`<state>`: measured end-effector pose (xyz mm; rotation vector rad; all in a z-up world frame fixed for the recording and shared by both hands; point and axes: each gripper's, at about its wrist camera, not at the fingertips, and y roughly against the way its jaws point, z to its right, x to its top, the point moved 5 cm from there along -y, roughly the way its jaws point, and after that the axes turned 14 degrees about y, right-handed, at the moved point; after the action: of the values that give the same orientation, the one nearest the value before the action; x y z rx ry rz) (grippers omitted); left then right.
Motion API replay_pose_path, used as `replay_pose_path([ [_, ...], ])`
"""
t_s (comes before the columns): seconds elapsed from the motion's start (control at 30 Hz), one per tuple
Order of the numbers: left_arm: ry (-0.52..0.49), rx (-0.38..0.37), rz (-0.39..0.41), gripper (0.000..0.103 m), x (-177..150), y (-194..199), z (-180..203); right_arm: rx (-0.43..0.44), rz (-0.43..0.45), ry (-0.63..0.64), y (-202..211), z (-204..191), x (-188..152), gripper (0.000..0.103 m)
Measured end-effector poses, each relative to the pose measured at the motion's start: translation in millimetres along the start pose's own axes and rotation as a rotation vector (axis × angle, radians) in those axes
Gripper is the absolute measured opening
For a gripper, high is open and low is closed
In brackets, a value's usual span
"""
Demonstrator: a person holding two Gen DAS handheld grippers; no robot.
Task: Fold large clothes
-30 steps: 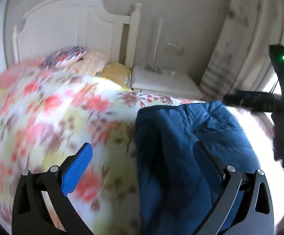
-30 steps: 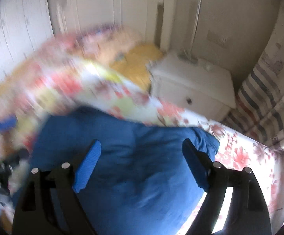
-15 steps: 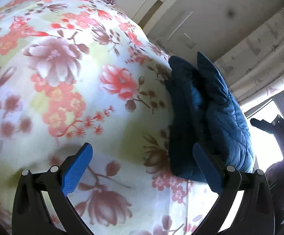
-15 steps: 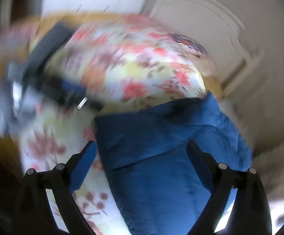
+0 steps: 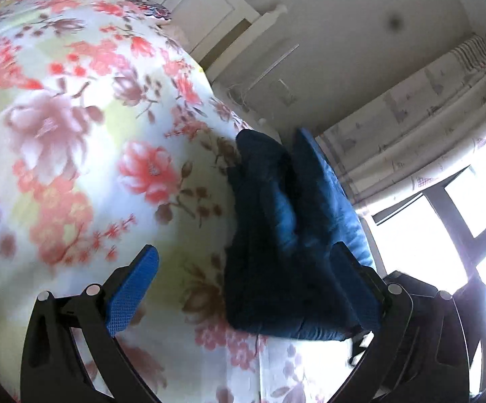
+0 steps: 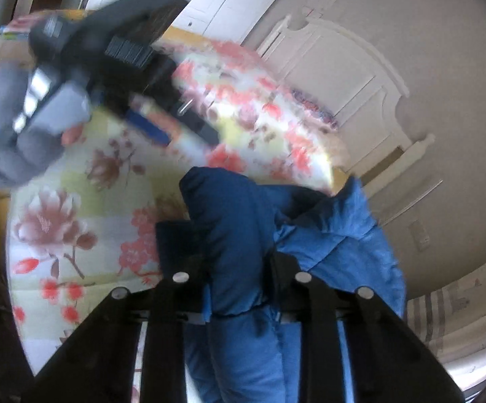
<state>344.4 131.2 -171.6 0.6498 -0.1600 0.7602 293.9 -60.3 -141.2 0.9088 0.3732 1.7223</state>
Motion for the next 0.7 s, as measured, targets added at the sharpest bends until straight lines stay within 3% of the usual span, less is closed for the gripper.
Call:
replay_pose_path([
  [0.07,-0.029,0.032,-0.013,0.098,2,-14,9,-0.021,-0.055,0.07,-27,-25,-2,0.043],
  [0.17,-0.126,0.059,-0.018,0.098,17,-27,41,-0.149,-0.111,0.209,-49,-50,0,0.045],
  [0.3,-0.366,0.14,-0.04,0.098,49,-67,119,-0.179,-0.118,0.182,-49,-53,-1,0.045],
  [0.43,-0.447,0.118,-0.133,0.098,61,-122,156,-0.197,-0.128,0.128,-47,-54,0,0.046],
  [0.5,-0.425,0.146,-0.202,0.098,60,-155,144,-0.203,-0.13,0.107,-47,-53,-1,0.047],
  [0.57,-0.42,0.279,-0.263,0.099,53,-192,109,-0.208,-0.132,0.085,-46,-52,0,0.048],
  [0.6,-0.353,0.226,-0.33,0.099,47,-209,87,-0.21,-0.132,0.077,-46,-52,0,0.05],
  [0.67,-0.273,0.144,-0.329,0.099,53,-205,72,-0.209,-0.133,0.078,-47,-52,2,0.051],
  [0.7,-0.28,0.148,-0.326,0.099,52,-203,70,-0.2,-0.131,0.081,-49,-51,3,0.051],
])
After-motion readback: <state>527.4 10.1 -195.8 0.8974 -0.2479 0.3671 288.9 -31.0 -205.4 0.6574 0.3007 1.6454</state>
